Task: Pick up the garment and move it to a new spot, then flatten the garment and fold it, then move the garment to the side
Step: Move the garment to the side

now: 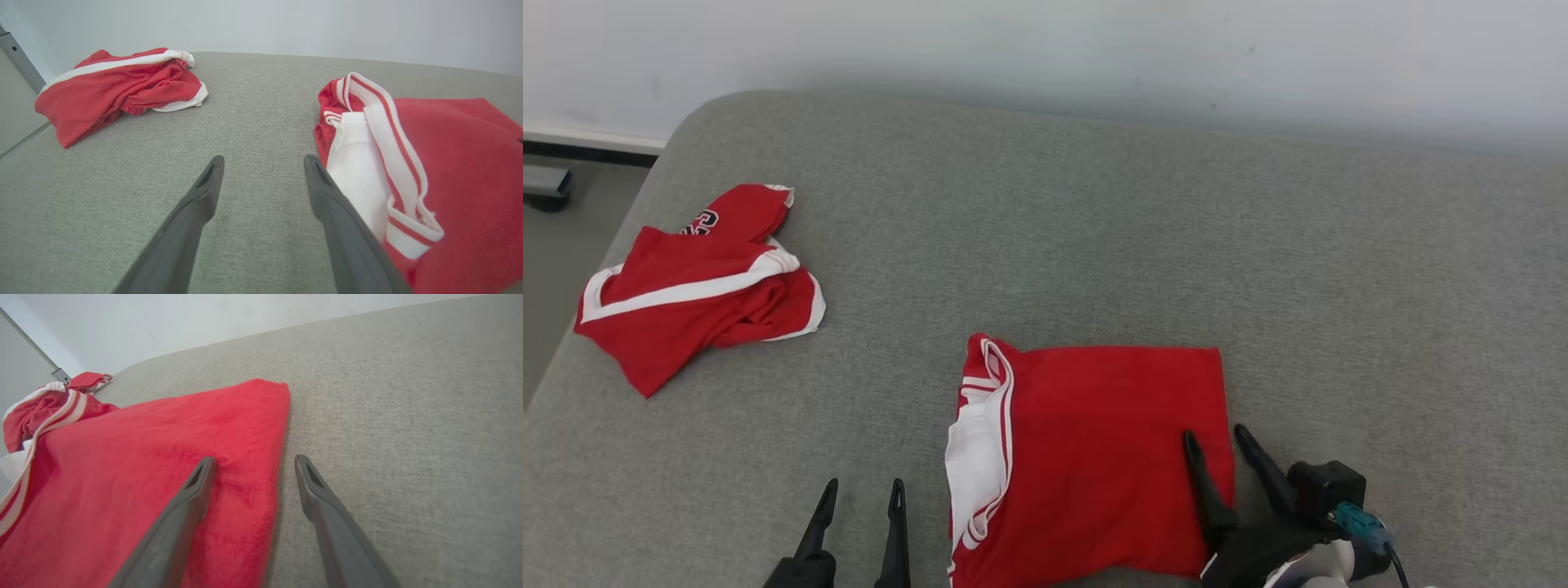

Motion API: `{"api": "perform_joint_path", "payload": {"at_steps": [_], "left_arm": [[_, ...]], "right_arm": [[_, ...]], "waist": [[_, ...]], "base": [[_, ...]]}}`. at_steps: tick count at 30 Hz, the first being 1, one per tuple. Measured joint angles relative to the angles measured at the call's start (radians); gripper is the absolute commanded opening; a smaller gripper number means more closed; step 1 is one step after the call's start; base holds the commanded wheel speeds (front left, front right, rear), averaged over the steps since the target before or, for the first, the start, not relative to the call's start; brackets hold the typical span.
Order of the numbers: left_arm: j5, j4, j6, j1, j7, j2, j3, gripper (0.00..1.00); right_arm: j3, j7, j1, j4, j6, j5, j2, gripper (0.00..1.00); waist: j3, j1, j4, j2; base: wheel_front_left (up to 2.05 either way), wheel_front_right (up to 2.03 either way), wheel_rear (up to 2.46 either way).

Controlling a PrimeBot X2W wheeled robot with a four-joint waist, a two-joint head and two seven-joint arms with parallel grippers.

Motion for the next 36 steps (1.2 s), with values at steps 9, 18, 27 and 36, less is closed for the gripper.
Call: {"api": "perform_joint_path", "payload": {"at_steps": [9, 18, 27, 36], "left_arm": [[-0.011, -0.001, 0.000, 0.000, 0.000, 0.000, 0.005, 1.00], [-0.020, -0.002, 0.000, 0.020, 0.000, 0.000, 0.014, 1.00], [-0.040, -0.002, -0.007, 0.046, 0.000, 0.000, -0.001, 1.00], [-0.052, -0.015, -0.005, 0.030, 0.000, 0.000, -0.036, 1.00]], "right_arm": [[0.032, -0.001, -0.039, 0.093, 0.000, 0.034, -0.001, 0.00], [-0.021, 0.000, -0.052, -0.057, 0.000, 0.011, 0.000, 0.00], [0.004, 0.000, -0.058, -0.108, 0.000, -0.010, -0.002, 0.00], [0.021, 0.000, -0.051, -0.089, 0.000, -0.001, -0.005, 0.00]], "waist": [[-0.002, 0.0000, 0.007, 0.0000], [-0.054, 0.0000, -0.037, 0.0000], [-0.115, -0.0001, -0.119, 0.0000], [-0.142, -0.0002, -0.275, 0.0000]], "base": [[0.00, 0.00, 0.00], [0.00, 0.00, 0.00], [0.00, 0.00, 0.00], [0.00, 0.00, 0.00]]}}
